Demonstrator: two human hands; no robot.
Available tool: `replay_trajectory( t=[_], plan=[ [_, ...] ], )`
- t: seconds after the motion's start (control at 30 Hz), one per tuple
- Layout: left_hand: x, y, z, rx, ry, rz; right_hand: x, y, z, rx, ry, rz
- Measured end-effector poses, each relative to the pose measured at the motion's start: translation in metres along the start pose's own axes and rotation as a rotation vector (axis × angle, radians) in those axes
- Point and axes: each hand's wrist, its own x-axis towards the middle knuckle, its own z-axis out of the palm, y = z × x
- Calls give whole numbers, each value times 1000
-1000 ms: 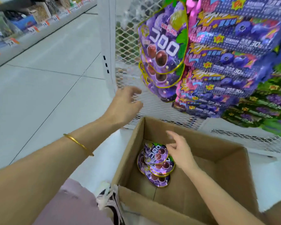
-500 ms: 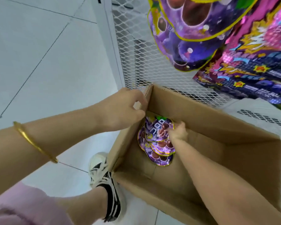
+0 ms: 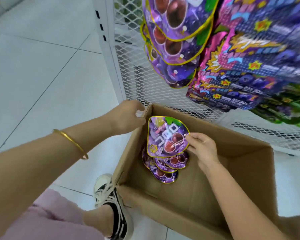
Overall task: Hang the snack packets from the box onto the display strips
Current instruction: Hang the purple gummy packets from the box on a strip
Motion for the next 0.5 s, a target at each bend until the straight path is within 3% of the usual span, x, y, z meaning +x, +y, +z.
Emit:
replay_trajectory(
  t=[0.23,0.33,0.5],
  plan=[
    [-26,35,3,-359,-20,18,-71,-62,-13,389,-265,-128],
    [-39,50,-4,-535,15,73,-86,-77,-17,363,-289,-163],
    [-51,62,-25,-555,-11,182,-91,-101,-27,243,-331,-261]
  ],
)
